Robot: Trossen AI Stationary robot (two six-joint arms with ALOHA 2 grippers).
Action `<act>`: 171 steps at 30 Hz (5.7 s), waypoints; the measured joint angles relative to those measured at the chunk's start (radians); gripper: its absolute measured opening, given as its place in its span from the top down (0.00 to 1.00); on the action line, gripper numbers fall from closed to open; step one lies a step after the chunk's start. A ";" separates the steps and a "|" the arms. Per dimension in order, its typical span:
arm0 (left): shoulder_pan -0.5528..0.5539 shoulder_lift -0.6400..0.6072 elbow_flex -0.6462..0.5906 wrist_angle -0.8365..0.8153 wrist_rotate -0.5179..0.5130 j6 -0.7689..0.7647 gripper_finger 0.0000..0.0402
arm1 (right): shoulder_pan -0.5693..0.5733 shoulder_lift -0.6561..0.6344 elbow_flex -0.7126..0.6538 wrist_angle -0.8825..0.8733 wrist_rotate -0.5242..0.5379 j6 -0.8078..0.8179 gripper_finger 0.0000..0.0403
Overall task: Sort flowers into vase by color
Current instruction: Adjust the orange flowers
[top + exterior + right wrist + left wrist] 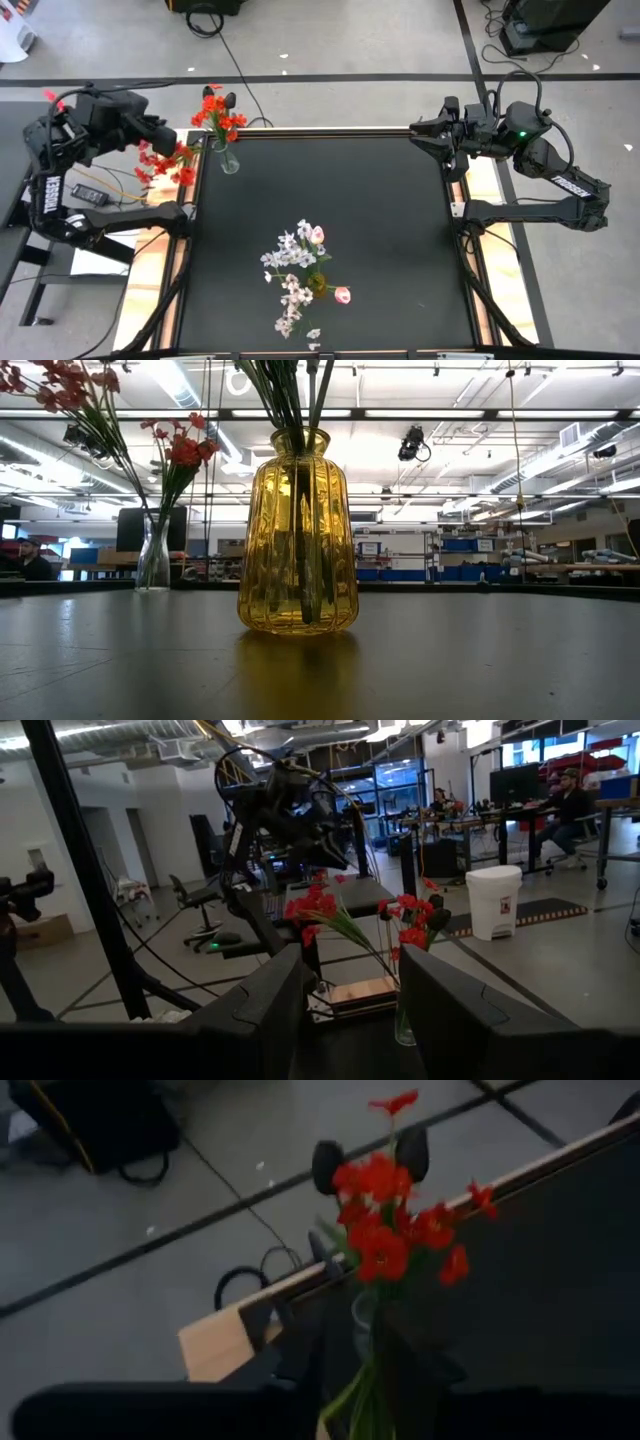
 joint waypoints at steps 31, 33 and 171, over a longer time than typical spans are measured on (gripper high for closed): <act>-0.218 0.106 0.015 0.001 0.907 0.136 0.99 | 0.000 0.000 0.000 0.000 0.000 0.000 0.56; -0.259 0.115 0.014 0.000 0.839 0.205 0.99 | 0.000 0.000 0.000 0.000 0.000 0.000 0.56; -0.583 -0.397 -0.660 0.063 -0.389 0.024 0.99 | 0.000 0.000 0.000 0.000 0.000 0.000 0.56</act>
